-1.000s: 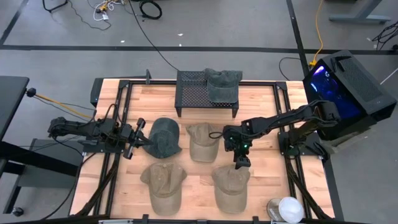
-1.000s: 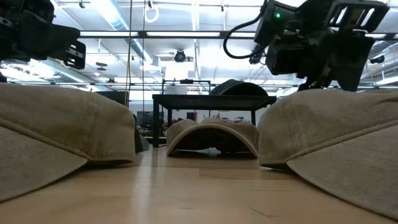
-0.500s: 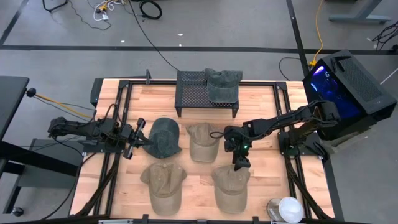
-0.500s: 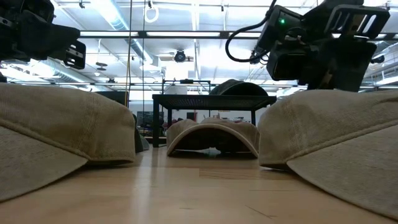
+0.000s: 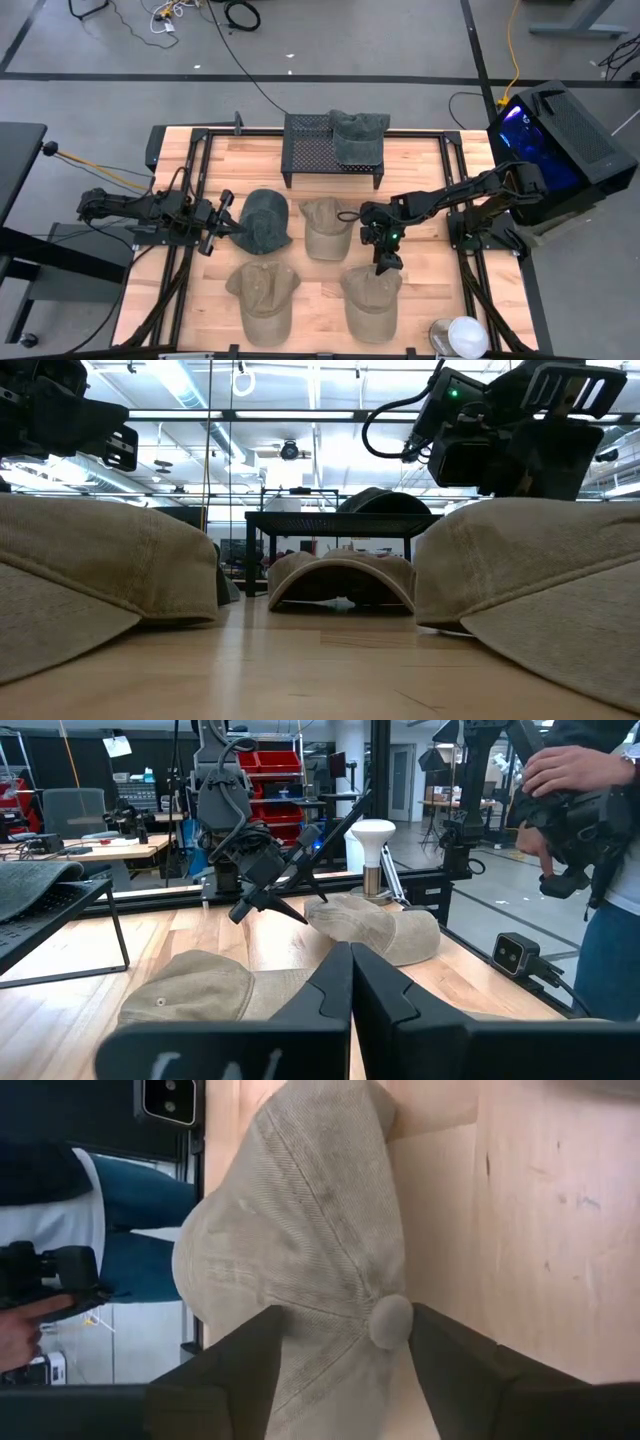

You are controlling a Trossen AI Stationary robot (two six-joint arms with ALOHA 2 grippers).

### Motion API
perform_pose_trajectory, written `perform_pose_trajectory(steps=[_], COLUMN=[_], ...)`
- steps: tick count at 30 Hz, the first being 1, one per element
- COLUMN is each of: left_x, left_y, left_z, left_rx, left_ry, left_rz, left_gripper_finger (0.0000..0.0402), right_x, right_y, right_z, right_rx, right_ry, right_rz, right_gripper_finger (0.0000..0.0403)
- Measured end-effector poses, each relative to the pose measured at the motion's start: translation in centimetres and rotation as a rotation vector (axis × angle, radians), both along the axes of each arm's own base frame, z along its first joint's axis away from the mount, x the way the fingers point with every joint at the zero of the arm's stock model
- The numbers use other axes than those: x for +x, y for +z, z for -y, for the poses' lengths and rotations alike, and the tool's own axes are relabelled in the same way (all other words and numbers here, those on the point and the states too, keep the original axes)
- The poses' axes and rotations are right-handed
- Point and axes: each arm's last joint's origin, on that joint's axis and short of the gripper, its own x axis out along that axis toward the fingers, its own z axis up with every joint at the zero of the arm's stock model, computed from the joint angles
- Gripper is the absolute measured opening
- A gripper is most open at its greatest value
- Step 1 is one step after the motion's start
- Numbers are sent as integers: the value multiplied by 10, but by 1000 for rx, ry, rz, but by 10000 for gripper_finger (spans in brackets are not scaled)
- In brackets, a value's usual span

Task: Pick & Place hat
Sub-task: Put the bottom right brown cap on the shelf

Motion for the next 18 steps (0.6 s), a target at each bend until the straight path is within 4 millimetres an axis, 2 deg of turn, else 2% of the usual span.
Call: perform_pose_trajectory(steps=[12, 18], left_x=[0, 0], left_y=[0, 0], left_z=[0, 0], left_rx=[0, 0], left_ry=[0, 0], left_rz=[-1, -1], left_gripper_finger=[3, 3], right_x=[2, 3], right_y=[1, 1], right_z=[0, 0], right_rx=[4, 7], right_ry=[-11, -16], right_rz=[9, 20], right_gripper_finger=[105, 65])
